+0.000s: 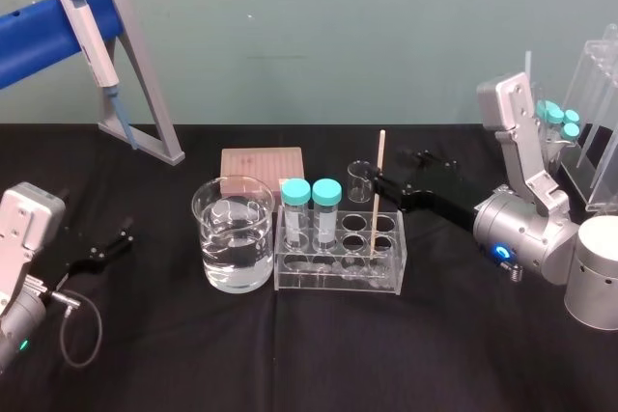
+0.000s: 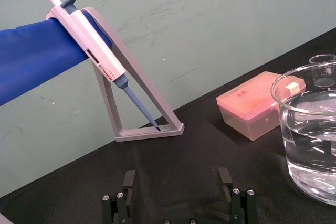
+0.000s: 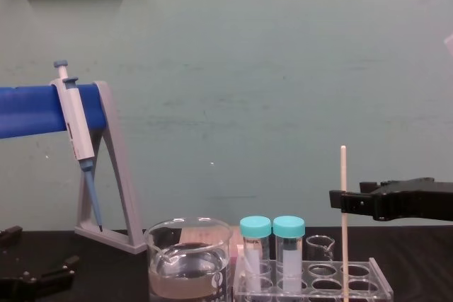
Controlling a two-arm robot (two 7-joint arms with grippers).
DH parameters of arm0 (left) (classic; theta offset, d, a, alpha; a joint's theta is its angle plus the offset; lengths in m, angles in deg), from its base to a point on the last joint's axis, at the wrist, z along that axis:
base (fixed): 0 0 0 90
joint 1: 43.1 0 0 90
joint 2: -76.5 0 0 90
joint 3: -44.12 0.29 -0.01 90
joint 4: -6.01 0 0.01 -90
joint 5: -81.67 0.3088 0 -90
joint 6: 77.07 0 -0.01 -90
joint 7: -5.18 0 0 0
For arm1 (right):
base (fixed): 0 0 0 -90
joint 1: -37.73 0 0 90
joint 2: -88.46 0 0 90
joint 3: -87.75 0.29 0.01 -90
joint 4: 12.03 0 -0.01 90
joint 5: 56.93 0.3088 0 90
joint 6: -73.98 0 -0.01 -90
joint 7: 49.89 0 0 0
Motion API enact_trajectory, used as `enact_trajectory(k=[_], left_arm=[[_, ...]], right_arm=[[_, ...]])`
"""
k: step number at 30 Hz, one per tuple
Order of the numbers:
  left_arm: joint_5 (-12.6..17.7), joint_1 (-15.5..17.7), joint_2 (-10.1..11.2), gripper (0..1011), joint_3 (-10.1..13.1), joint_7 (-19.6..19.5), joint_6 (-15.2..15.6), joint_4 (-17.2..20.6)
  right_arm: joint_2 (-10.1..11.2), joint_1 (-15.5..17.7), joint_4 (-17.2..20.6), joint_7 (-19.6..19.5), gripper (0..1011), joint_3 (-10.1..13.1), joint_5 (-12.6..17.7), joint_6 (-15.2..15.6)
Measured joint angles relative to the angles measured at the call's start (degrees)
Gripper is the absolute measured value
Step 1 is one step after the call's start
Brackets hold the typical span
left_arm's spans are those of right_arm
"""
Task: Hold the thermometer with one hand and immerse one end into the beaker, then reinsert it into the test tube rack.
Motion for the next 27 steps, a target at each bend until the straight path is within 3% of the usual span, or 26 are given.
enact_trajectory(k=[14, 27], left_arm=[[0.0, 0.0, 0.0, 1004, 0.0, 0.0, 0.0, 0.0], [0.0, 0.0, 0.0, 1004, 0.0, 0.0, 0.0, 0.0]], right_arm=[[0.0, 0.4, 0.3, -0.3, 993, 0.5, -0.4, 0.0], [0.1, 0.6, 0.5, -0.5, 1002, 0.7, -0.9, 0.5]])
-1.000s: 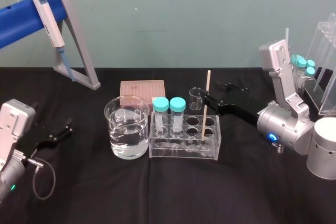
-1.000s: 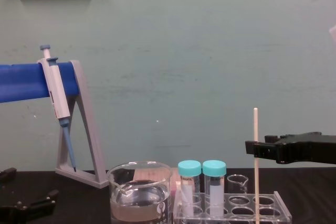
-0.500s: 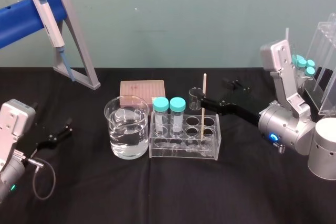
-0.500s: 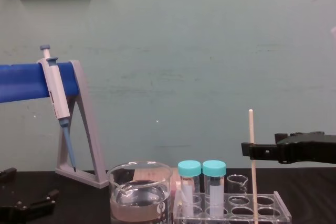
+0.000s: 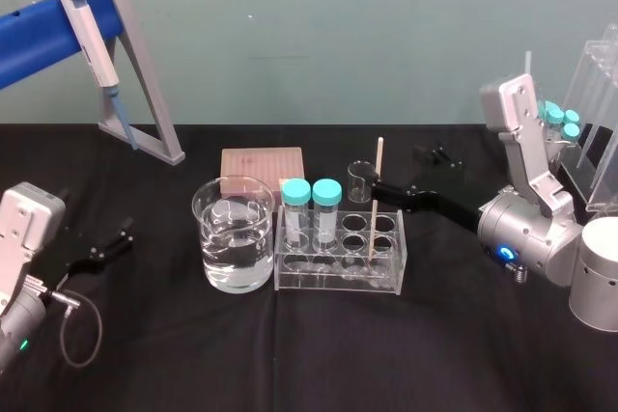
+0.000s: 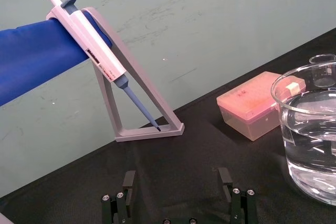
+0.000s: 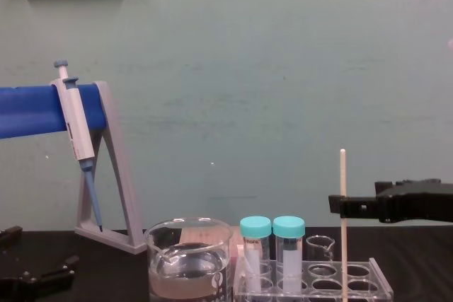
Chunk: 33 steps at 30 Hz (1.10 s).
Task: Hold the thermometer with one hand and immerse one end into the beaker, then reinsert it into the test tube rack.
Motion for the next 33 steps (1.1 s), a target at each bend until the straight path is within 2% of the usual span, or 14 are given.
enact_trajectory(k=[10, 24, 29, 33], left_arm=[[0.0, 0.0, 0.0, 1004, 0.0, 0.0, 0.0, 0.0], [0.0, 0.0, 0.0, 1004, 0.0, 0.0, 0.0, 0.0], [0.0, 0.0, 0.0, 1004, 0.0, 0.0, 0.0, 0.0], [0.0, 0.0, 0.0, 1004, 0.0, 0.0, 0.0, 0.0]], right_arm=[[-0.1, 0.5, -1.3, 0.1, 1002, -0.1, -0.1, 0.6], [0.2, 0.9, -1.1, 0.1, 1002, 0.8, -0.1, 0.6], [0.7, 1.8, 1.1, -0.4, 1002, 1.7, 0.2, 1.1], [1.5, 4.1, 5.8, -3.1, 1002, 3.9, 0.5, 2.9]])
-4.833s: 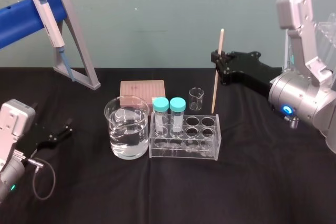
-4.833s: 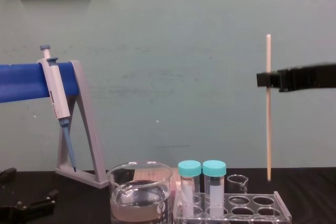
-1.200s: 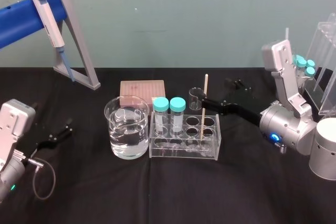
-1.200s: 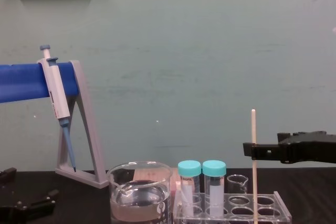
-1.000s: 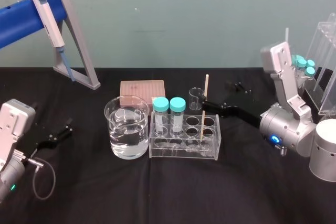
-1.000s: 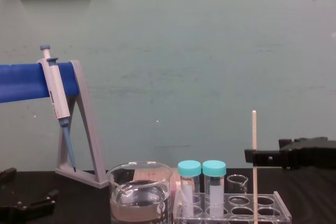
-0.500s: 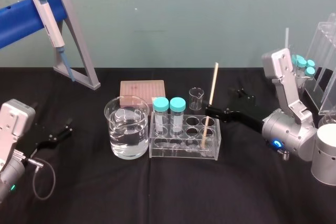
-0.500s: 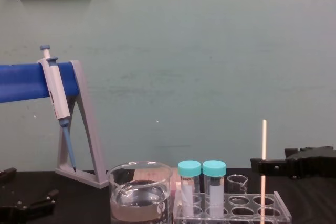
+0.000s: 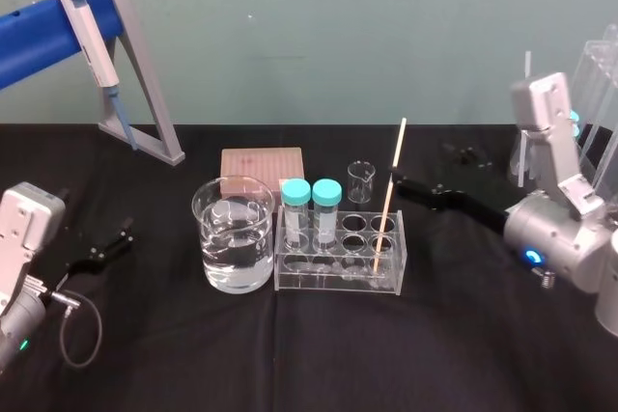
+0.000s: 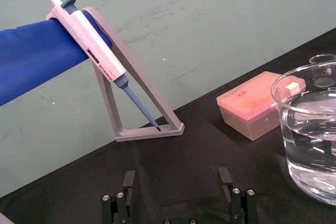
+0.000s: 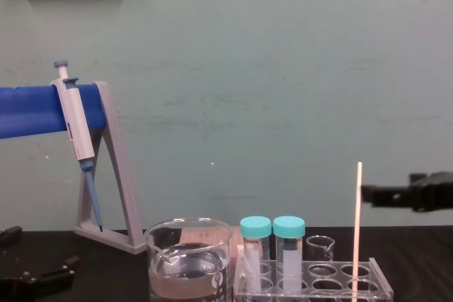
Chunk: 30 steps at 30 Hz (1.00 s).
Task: Hold the thermometer with one hand and immerse one end into the beaker, then reinsert it into the test tube rack.
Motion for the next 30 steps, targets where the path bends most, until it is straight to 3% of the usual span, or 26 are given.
enact_trajectory(k=[2, 3, 6, 7, 9, 12, 18, 24, 30], left_arm=[[0.0, 0.0, 0.0, 1004, 0.0, 0.0, 0.0, 0.0], [0.0, 0.0, 0.0, 1004, 0.0, 0.0, 0.0, 0.0], [0.0, 0.0, 0.0, 1003, 0.0, 0.0, 0.0, 0.0], [0.0, 0.0, 0.0, 1004, 0.0, 0.0, 0.0, 0.0], [0.0, 0.0, 0.0, 1004, 0.0, 0.0, 0.0, 0.0], [0.0, 0.0, 0.0, 1004, 0.0, 0.0, 0.0, 0.0], [0.0, 0.0, 0.0, 1004, 0.0, 0.0, 0.0, 0.0], [0.0, 0.0, 0.0, 1004, 0.0, 0.0, 0.0, 0.0], [0.0, 0.0, 0.0, 1004, 0.0, 0.0, 0.0, 0.0]], right_arm=[[0.1, 0.5, 0.9, -0.7, 1002, 0.5, 0.0, 0.2], [0.1, 2.1, 3.0, -3.2, 1002, 1.9, -0.5, 0.3], [-0.9, 4.3, 4.5, -7.7, 1002, 4.0, -2.3, -1.0], [-1.7, 5.1, 4.6, -10.1, 1002, 4.8, -3.4, -1.7], [-2.1, 5.3, 4.4, -11.1, 1002, 5.1, -4.0, -2.1], [-4.6, 5.7, 1.6, -15.3, 1002, 5.7, -6.1, -3.8], [-7.5, 4.0, -5.7, -15.9, 1002, 4.8, -7.6, -6.2], [-9.3, 3.4, -10.1, -15.5, 1003, 4.3, -8.4, -6.8], [-9.5, 3.6, -10.6, -14.8, 1002, 4.3, -8.7, -6.6]])
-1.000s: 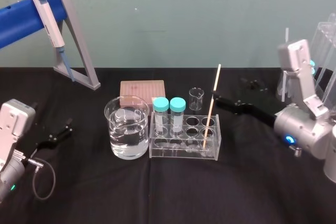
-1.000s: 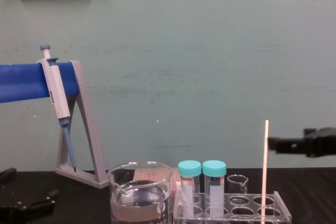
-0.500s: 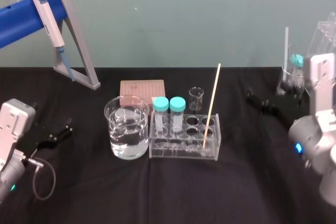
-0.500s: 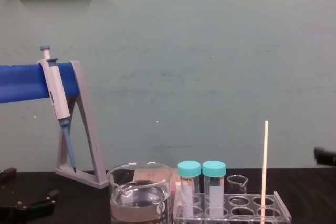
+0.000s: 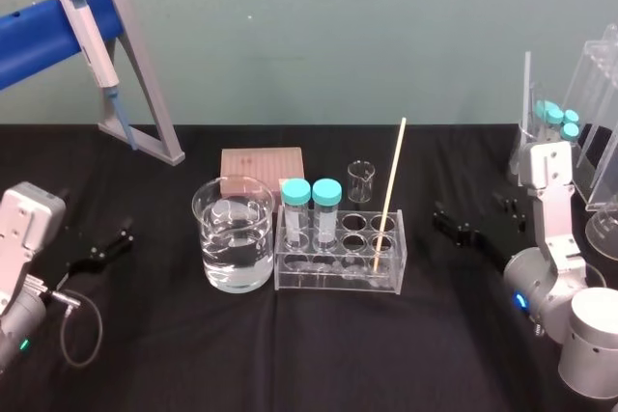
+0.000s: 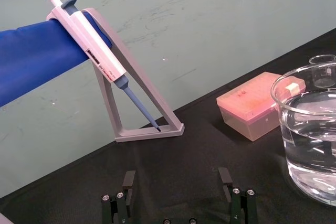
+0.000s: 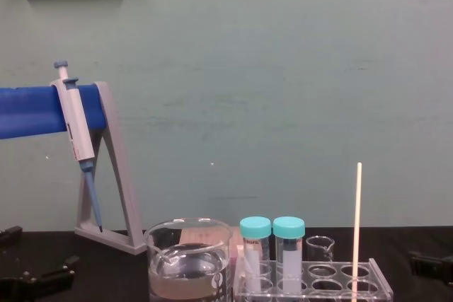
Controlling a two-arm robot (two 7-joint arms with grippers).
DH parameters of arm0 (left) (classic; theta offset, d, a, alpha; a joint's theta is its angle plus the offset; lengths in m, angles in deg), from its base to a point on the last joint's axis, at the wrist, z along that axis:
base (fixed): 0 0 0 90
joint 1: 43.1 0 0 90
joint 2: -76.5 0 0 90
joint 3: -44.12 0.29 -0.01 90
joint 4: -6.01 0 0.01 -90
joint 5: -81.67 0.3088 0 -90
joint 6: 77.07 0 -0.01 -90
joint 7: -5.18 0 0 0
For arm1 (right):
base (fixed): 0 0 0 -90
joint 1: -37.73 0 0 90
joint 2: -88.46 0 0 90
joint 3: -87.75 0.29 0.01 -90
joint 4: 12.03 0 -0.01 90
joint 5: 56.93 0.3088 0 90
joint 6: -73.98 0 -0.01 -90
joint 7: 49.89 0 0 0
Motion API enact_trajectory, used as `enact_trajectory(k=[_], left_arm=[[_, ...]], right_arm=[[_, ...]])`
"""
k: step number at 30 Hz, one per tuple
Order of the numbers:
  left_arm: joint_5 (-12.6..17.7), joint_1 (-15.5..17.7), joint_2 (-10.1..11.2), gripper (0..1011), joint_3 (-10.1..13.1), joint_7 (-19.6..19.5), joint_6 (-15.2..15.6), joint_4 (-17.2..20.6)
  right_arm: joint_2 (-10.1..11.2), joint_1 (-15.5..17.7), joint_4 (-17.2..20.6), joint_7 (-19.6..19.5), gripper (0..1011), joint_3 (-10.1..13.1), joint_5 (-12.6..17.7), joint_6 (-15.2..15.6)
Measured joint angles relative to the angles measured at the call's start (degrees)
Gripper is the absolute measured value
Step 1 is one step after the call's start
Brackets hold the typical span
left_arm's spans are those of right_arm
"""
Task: Hold the thermometer with one hand and immerse one end into the beaker, then reinsert it into the test tube rack.
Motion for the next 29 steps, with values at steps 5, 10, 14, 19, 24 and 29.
enact_trajectory(k=[5, 10, 14, 19, 24, 29], left_arm=[[0.0, 0.0, 0.0, 1004, 0.0, 0.0, 0.0, 0.0], [0.0, 0.0, 0.0, 1004, 0.0, 0.0, 0.0, 0.0], [0.0, 0.0, 0.0, 1003, 0.0, 0.0, 0.0, 0.0], [0.0, 0.0, 0.0, 1004, 0.0, 0.0, 0.0, 0.0], [0.0, 0.0, 0.0, 1004, 0.0, 0.0, 0.0, 0.0], [0.0, 0.0, 0.0, 1004, 0.0, 0.0, 0.0, 0.0]], right_arm=[[0.0, 0.0, 0.0, 0.0, 1002, 0.0, 0.0, 0.0], [0.0, 0.0, 0.1, -0.1, 1002, 0.0, 0.0, 0.0], [0.0, 0.0, 0.1, -0.2, 1002, 0.0, 0.1, 0.0], [0.0, 0.0, 0.2, -0.2, 1002, 0.0, 0.1, 0.0], [0.0, 0.0, 0.2, -0.2, 1002, 0.0, 0.1, 0.0], [0.0, 0.0, 0.2, -0.3, 1002, 0.0, 0.1, -0.1]])
